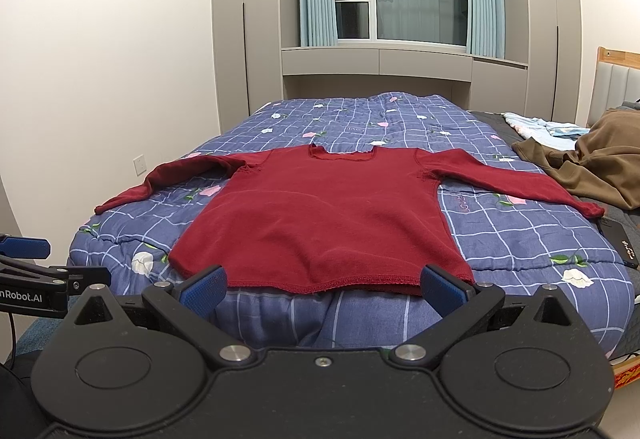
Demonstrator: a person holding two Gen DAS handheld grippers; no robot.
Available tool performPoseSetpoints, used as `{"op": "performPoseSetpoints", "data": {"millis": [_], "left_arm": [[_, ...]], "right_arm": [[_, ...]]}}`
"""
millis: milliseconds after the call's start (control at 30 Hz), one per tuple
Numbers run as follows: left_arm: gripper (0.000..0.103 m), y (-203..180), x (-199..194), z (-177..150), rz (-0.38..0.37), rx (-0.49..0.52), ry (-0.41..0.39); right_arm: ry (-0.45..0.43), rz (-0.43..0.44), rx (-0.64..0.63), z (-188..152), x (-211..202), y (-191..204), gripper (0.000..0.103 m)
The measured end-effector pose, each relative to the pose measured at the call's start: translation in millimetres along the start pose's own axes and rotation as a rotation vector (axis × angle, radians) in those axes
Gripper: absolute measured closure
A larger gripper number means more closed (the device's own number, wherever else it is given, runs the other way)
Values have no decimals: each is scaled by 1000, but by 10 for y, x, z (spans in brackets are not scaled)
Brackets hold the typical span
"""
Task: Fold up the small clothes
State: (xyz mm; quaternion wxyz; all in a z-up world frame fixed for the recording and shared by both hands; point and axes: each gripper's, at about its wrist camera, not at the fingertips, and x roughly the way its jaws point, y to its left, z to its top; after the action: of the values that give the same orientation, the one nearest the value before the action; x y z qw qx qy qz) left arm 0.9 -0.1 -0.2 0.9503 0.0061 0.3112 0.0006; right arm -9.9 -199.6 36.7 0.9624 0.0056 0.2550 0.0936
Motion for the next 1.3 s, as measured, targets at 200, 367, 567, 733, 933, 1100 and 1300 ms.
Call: {"op": "performPoseSetpoints", "data": {"millis": [200,367,567,733,933,1100,1300], "left_arm": [[0,0,1,0,0,0,0],[0,0,0,0,0,0,1],[0,0,1,0,0,0,2],[0,47,13,-23,-4,-11,15],[0,85,138,-32,-9,-23,61],[0,91,228,38,-12,-28,96],[0,55,445,235,-32,-17,125]], "right_arm": [[0,0,0,1,-2,1,0],[0,0,0,0,-1,0,0],[1,0,0,3,1,0,0],[23,14,11,10,32,-16,0],[96,23,67,90,127,-121,0],[146,-15,82,168,201,-150,0],[159,-80,66,290,288,-213,0]]}}
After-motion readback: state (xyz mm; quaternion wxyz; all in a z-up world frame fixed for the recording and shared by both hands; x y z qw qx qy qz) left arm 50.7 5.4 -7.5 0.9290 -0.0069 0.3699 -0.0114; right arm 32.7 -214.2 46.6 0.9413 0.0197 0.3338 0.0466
